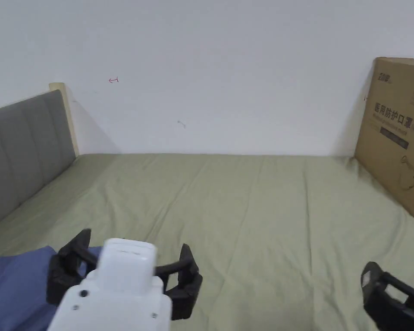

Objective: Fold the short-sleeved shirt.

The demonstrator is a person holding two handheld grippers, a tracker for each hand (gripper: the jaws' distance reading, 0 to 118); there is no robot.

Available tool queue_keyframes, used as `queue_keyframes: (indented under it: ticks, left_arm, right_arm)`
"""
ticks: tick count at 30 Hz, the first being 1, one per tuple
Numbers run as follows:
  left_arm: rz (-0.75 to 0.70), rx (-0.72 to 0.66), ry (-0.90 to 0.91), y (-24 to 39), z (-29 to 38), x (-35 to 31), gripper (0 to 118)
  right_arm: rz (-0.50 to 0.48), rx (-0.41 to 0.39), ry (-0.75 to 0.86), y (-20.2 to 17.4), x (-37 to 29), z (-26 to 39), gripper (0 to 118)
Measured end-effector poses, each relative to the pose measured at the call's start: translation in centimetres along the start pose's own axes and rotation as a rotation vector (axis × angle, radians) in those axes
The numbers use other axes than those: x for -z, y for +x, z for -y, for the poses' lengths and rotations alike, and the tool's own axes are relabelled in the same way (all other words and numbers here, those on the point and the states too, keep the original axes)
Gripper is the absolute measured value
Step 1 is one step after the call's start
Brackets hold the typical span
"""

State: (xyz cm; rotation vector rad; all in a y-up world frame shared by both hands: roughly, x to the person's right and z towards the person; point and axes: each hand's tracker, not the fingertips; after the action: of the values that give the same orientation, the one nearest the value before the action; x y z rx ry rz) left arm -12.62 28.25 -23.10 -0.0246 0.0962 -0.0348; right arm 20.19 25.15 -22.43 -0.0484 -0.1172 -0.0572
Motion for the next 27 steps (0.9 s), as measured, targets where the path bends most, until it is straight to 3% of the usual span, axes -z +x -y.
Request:
queue_keyframes:
  ticks: [1,3,7,16,21,27]
  left_arm:
    - [0.027,-0.107,-0.003,-0.8,0.5,0.0,118]
    - [0.000,-0.094,-0.001,-1.2,1.1,-0.1,118]
    - [-0.041,0.056,0.069,-0.4,1.7,-0.9,118]
    - [-0.015,0.050,0.046,0.2,2.2,-1.1,118]
    - [-0.010,0.023,0.049,0.0,2.2,-1.0,118]
    - [0.013,-0.055,0.104,-0.5,1.9,-1.3,118]
  right_arm:
    - [0.010,-0.116,0.061,-0.8,-0.4,0.4,118]
    - [0.033,-0.186,0.089,-1.6,-0.9,0.8,118]
    - [-0.001,-0.040,0.029,-1.3,-0.8,0.8,118]
    - [0.017,-0.044,0.019,-1.3,-0.8,0.7,118]
    - [0.009,-0.079,0.051,-1.8,-1.2,0.3,118]
    - [-0.021,-0.068,0.142,-2.1,-1.9,0.3,118]
